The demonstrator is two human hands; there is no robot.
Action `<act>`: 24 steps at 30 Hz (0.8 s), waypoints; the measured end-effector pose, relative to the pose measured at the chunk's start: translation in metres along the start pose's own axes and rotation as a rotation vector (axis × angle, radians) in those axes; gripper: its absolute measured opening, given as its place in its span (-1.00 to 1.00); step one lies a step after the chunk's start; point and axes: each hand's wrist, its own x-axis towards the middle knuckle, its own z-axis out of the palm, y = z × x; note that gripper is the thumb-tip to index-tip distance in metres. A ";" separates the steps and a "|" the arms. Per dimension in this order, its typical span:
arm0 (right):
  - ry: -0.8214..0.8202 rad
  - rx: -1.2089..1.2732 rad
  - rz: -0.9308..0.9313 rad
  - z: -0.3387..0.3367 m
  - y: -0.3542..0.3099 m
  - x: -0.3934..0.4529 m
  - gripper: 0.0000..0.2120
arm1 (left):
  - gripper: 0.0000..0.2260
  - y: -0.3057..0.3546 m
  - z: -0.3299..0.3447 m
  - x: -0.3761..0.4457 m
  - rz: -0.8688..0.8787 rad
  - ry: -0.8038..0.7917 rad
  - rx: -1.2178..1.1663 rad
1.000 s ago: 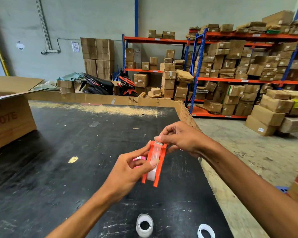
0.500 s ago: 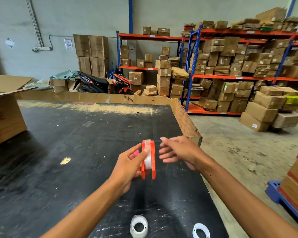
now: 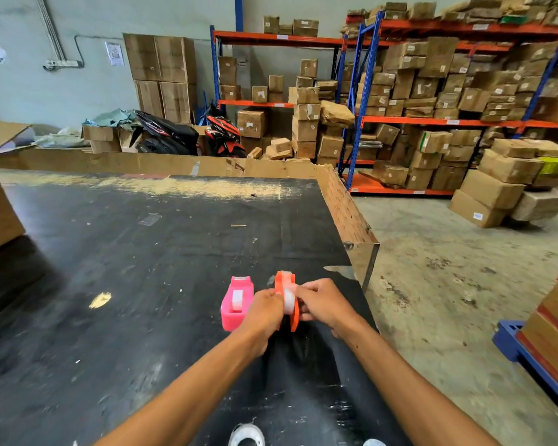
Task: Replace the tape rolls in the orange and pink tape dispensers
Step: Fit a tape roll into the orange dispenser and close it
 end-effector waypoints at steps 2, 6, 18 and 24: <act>0.035 -0.074 -0.012 0.001 0.005 0.008 -0.72 | -0.78 -0.001 0.004 0.004 0.002 -0.013 0.015; 0.072 -0.103 -0.009 0.002 0.010 0.014 -0.70 | -0.73 0.000 0.007 0.005 0.007 -0.009 0.045; 0.128 -0.104 -0.038 0.001 0.003 0.014 -0.64 | -0.81 -0.003 -0.005 -0.004 0.124 0.013 0.213; 0.271 -0.186 -0.287 0.007 -0.034 0.001 -0.79 | -0.66 0.015 -0.048 -0.017 0.330 0.090 0.379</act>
